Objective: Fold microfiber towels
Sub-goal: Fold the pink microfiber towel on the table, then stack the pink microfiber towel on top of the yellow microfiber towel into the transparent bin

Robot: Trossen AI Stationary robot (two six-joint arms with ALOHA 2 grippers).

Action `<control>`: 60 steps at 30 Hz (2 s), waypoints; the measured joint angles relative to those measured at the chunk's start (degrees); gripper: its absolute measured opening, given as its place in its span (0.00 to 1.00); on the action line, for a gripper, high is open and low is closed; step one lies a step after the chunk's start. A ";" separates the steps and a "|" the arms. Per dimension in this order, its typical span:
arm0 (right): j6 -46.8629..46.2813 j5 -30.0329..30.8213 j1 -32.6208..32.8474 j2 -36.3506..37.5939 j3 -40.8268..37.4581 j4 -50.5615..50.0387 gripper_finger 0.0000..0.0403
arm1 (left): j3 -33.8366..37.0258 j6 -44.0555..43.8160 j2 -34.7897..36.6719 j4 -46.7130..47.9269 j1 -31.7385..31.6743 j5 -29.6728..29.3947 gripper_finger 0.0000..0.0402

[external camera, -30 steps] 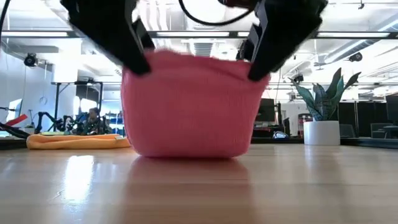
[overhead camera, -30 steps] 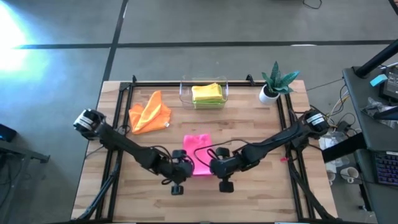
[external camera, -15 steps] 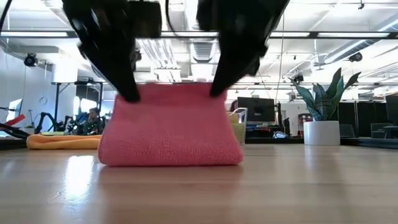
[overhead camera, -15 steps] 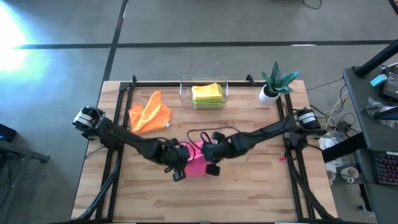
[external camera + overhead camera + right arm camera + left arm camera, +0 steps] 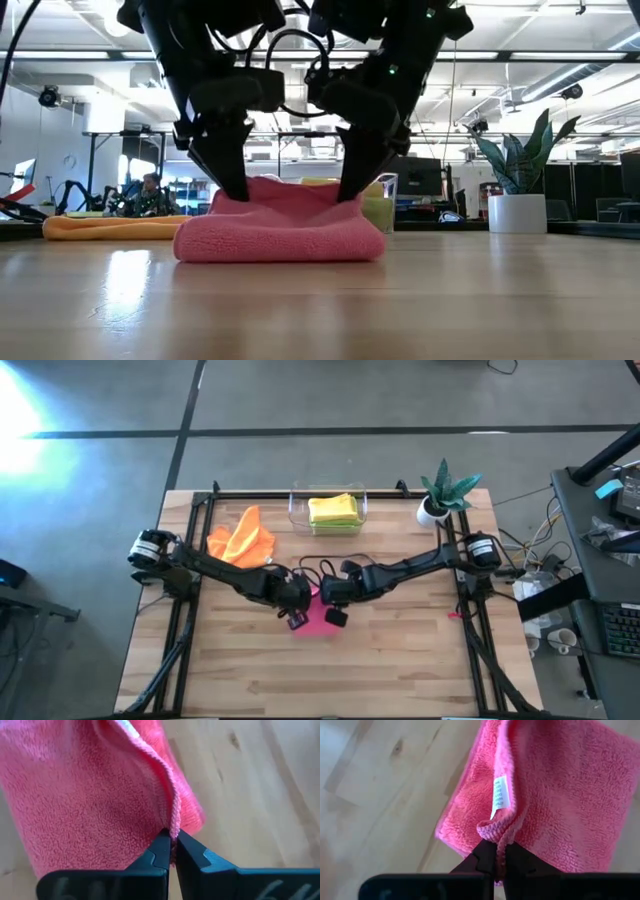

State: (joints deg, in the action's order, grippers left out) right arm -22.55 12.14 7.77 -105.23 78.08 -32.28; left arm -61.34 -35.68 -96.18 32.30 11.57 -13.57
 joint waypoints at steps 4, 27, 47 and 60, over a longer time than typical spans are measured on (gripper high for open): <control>-0.02 0.06 -0.55 0.02 0.00 0.05 0.05 | 0.00 0.46 0.00 -0.01 0.00 -1.48 0.02; 1.05 -9.39 3.39 6.41 -1.13 -8.51 0.46 | -3.32 9.17 5.46 5.59 3.40 3.70 0.33; 21.29 -9.14 10.36 5.68 -9.32 15.61 0.46 | -1.73 14.99 -7.38 -6.67 15.39 -6.01 0.33; 21.02 -9.12 10.32 5.68 -15.92 25.54 0.46 | -1.64 11.29 -11.77 -7.79 14.52 -6.43 0.33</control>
State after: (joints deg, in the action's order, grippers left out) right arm -1.53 3.03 18.09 -99.55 62.16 -6.74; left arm -62.98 -24.39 -107.96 24.51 26.09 -20.00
